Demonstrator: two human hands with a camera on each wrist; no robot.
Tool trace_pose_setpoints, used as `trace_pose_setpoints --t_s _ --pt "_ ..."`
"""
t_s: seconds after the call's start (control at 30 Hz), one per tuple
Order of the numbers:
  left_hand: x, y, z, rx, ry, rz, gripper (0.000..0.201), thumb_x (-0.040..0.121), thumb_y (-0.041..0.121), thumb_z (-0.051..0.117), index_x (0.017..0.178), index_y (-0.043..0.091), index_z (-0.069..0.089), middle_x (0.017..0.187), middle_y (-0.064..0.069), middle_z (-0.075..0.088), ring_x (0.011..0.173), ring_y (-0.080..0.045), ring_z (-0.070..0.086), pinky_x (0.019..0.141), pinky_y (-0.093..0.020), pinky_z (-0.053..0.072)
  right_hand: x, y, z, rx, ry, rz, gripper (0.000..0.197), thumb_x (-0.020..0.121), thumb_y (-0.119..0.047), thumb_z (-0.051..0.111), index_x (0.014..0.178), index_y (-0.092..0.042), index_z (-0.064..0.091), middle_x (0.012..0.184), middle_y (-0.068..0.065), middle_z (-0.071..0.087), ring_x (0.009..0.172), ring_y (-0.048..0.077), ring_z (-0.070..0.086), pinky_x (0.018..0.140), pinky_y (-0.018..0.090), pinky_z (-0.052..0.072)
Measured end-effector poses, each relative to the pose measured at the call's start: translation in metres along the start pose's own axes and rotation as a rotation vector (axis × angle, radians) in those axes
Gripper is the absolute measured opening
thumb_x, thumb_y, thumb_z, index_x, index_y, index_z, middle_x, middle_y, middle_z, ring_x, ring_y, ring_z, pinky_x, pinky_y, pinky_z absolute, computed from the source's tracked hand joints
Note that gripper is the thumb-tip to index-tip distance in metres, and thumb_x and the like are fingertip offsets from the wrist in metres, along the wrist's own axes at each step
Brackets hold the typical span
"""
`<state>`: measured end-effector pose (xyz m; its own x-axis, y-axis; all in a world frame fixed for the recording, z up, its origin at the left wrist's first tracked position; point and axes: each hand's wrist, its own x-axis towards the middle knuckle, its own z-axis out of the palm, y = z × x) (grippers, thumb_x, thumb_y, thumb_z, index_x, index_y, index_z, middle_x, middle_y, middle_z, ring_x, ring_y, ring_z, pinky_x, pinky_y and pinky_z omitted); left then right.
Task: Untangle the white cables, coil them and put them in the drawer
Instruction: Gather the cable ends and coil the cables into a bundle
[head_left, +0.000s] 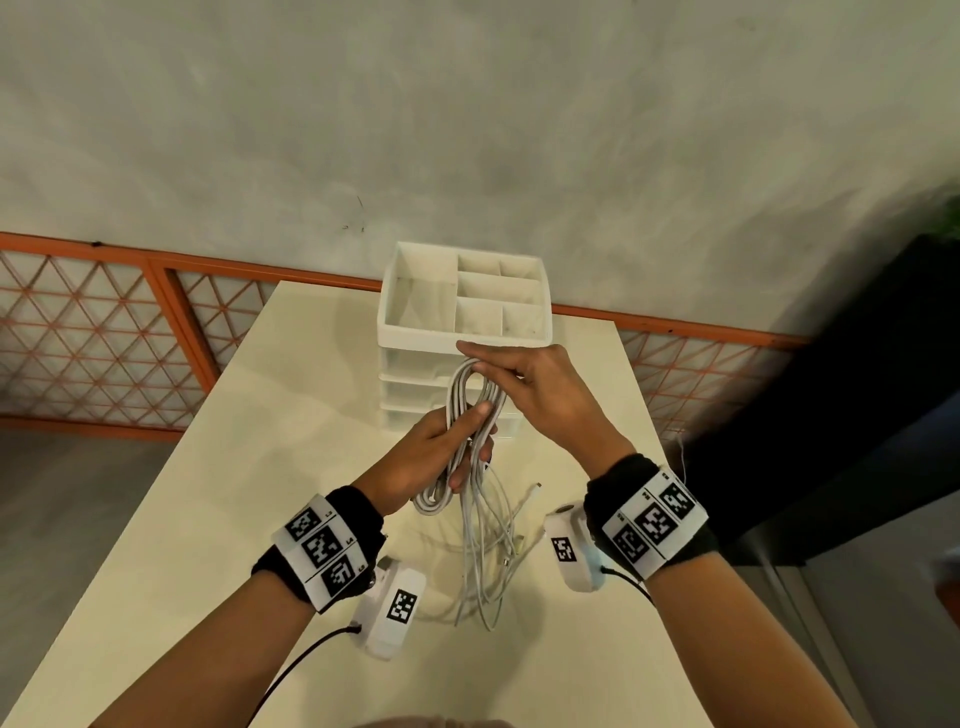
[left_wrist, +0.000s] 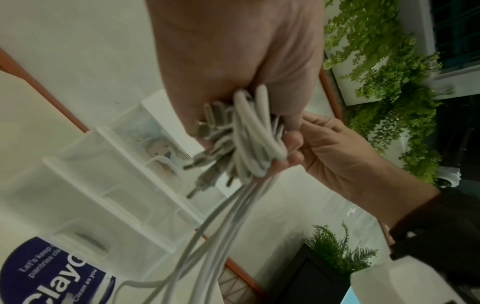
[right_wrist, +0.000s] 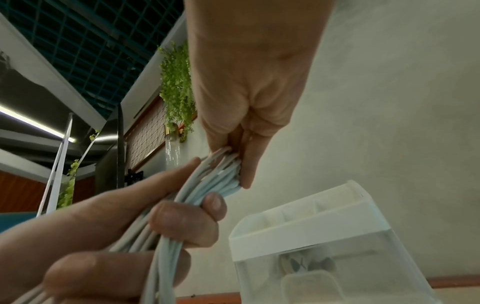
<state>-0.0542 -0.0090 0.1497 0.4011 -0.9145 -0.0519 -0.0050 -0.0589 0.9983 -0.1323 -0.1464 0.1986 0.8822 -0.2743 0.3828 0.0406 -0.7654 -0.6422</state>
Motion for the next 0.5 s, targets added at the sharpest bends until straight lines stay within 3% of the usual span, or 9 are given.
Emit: trace_pose_setpoints --t_s 0.2,0.33,0.43,0.5 --pt "0.0 0.0 0.0 0.045 -0.03 0.089 0.037 0.096 0.039 0.044 0.076 0.009 0.053 0.058 0.006 0.056 0.039 -0.012 0.042 0.051 -0.029 0.045 0.004 -0.002 0.001 0.303 0.027 0.213 0.023 0.088 -0.009 0.063 0.11 -0.01 0.07 0.113 0.005 0.071 0.108 0.002 0.063 0.094 0.01 0.044" --pt "0.0 -0.006 -0.004 0.073 -0.066 0.122 0.038 0.091 0.046 0.052 0.071 0.014 0.055 0.059 -0.015 0.046 0.039 -0.013 0.042 0.053 -0.032 0.042 0.001 -0.005 -0.005 0.468 -0.109 0.245 0.029 0.092 -0.009 0.056 0.12 -0.011 0.065 0.119 0.005 0.067 0.115 0.005 0.058 0.097 0.016 0.043" --pt "-0.001 -0.005 -0.006 0.062 -0.076 0.124 0.038 0.095 0.039 0.05 0.066 0.016 0.054 0.045 -0.008 0.044 0.039 -0.015 0.042 0.055 -0.033 0.041 -0.006 -0.004 -0.003 0.498 -0.24 0.252 0.042 0.1 -0.029 0.04 0.142 -0.029 0.04 0.143 -0.004 0.048 0.123 -0.008 0.046 0.105 0.019 0.036" --pt "0.0 0.001 -0.007 0.024 -0.049 0.147 0.04 0.094 0.037 0.047 0.066 0.011 0.053 0.04 0.002 0.044 0.039 -0.015 0.043 0.053 -0.029 0.045 -0.011 0.0 0.007 0.542 -0.3 0.345 0.06 0.092 -0.061 0.032 0.147 -0.047 0.011 0.154 -0.008 0.031 0.127 0.0 0.043 0.114 0.034 0.033"
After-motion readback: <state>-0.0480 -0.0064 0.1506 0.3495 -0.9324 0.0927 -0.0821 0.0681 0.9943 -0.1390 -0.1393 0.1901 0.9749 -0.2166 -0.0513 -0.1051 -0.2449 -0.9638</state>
